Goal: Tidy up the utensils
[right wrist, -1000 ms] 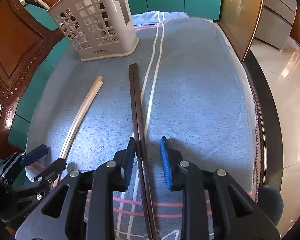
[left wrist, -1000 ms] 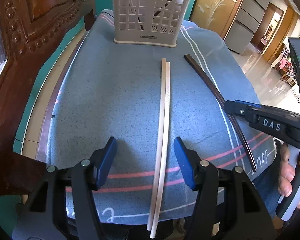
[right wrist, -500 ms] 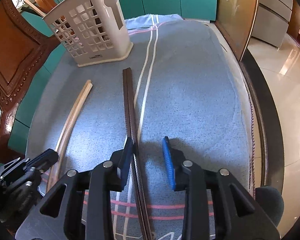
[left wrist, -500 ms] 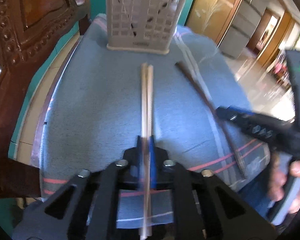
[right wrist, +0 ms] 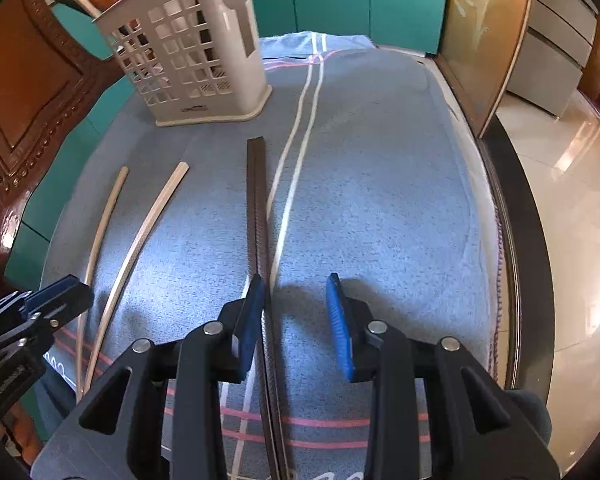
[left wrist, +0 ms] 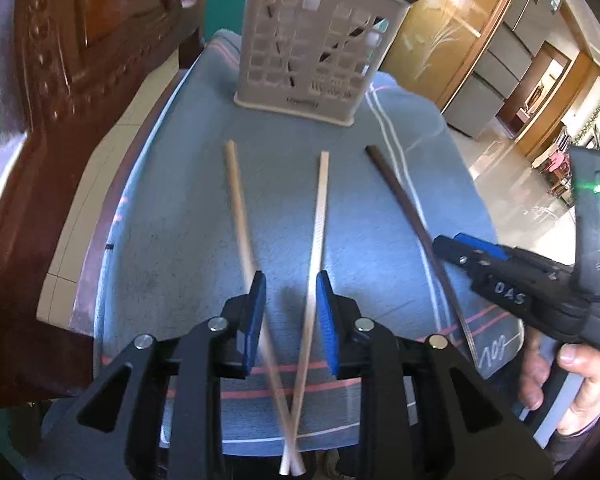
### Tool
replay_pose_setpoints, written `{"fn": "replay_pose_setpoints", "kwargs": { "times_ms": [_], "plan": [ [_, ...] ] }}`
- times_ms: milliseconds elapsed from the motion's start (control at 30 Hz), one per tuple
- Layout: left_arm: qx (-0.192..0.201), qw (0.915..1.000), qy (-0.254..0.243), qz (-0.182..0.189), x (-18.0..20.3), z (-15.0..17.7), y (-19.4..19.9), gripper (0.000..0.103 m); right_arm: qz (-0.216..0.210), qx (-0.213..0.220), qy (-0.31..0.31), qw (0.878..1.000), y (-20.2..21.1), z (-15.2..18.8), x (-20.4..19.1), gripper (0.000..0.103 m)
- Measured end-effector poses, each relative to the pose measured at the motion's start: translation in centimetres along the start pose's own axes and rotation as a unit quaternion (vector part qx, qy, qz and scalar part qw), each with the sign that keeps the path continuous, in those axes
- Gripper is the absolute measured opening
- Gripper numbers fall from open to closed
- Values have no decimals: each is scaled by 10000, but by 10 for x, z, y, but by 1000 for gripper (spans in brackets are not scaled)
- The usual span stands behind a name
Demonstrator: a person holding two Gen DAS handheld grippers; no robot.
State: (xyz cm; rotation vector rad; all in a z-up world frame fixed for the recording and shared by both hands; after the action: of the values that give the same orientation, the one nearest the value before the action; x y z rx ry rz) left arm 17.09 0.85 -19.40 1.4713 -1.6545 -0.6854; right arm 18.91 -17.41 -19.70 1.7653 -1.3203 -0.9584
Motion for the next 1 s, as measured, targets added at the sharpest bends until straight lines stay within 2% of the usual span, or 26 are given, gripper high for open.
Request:
{"fn": "replay_pose_setpoints", "kwargs": {
  "times_ms": [33, 133, 200, 367, 467, 600, 700, 800, 933, 1000],
  "plan": [
    [-26, 10000, -9, -39, 0, 0, -2, 28, 43, 32, 74, 10000, -1, -1, -1, 35],
    [-97, 9999, 34, -55, -3, 2, -7, 29, -18, -13, -220, 9998, -5, -5, 9, 35],
    [-89, 9999, 44, -71, -3, 4, -7, 30, 9, -66, -132, 9999, -5, -6, 9, 35],
    [-18, 9999, 95, -104, -8, 2, -4, 33, 528, 61, -178, 9984, -2, -9, 14, 36],
    [11, 9998, 78, -156, -11, -4, -3, 33, 276, 45, -134, 9995, -7, -15, 10, 36],
    [147, 9993, 106, -325, -17, -23, -6, 33, 378, -69, 290, 9988, -22, -27, -3, 36],
    [170, 9989, 161, -408, -21, -39, -14, 33, 399, 4, 402, 9984, -30, -40, -8, 36],
    [42, 9982, 153, -578, -26, -51, -27, 33, 352, 23, 430, 9985, -38, -53, -7, 36],
    [-254, 9972, 343, -610, -32, -58, -42, 33, 351, 46, 543, 9979, -46, -68, -9, 36],
    [-255, 9969, 340, -659, -33, -58, -45, 34, 349, 65, 578, 9977, -49, -71, -9, 36]
  ]
}}
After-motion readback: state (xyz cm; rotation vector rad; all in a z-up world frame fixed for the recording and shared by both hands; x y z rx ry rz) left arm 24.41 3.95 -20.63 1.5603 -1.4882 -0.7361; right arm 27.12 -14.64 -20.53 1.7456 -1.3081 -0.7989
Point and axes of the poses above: each gripper's, at about its wrist camera, not at the fingertips, and y roughly against the way its jaws point, x to its right, z to its underside, the point moved 4 cm from there along -y, roughly the way its jaws point, and after that the axes turned 1 degree about -z, right-handed, at the moved point
